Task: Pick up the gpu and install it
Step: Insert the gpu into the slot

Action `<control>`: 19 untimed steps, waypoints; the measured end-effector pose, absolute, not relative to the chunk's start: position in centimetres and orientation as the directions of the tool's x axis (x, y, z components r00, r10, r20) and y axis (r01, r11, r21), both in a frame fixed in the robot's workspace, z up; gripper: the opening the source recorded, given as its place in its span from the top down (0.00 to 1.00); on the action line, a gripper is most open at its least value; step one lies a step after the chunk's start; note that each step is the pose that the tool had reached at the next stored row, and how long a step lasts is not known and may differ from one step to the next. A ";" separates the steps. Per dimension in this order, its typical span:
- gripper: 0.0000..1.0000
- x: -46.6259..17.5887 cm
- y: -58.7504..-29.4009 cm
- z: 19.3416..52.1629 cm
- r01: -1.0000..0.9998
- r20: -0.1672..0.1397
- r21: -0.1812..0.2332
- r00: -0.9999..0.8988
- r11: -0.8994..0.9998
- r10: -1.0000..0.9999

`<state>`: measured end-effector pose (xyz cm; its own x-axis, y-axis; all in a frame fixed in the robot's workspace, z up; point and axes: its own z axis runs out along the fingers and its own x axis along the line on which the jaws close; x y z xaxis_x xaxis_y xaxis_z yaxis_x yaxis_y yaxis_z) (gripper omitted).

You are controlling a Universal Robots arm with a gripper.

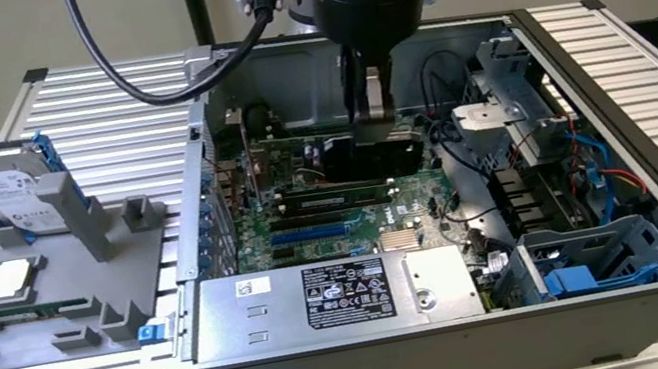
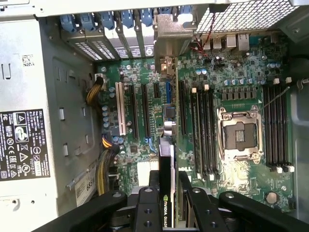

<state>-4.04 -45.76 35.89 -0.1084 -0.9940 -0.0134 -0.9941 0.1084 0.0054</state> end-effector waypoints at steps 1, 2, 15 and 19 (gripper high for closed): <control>1.00 -4.0 -45.8 35.9 -0.994 -0.013 0.005 -0.108 0.108 -0.994; 1.00 -4.0 -45.8 35.9 -0.994 -0.013 0.005 -0.108 0.108 -0.994; 1.00 -4.0 -45.8 35.7 -0.994 -0.013 0.005 -0.108 0.108 -0.994; 1.00 -4.0 -45.8 35.6 -0.994 -0.013 0.005 -0.108 0.108 -0.994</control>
<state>-4.04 -45.76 35.61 -0.1084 -0.9940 -0.0132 -0.9941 0.1084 0.0055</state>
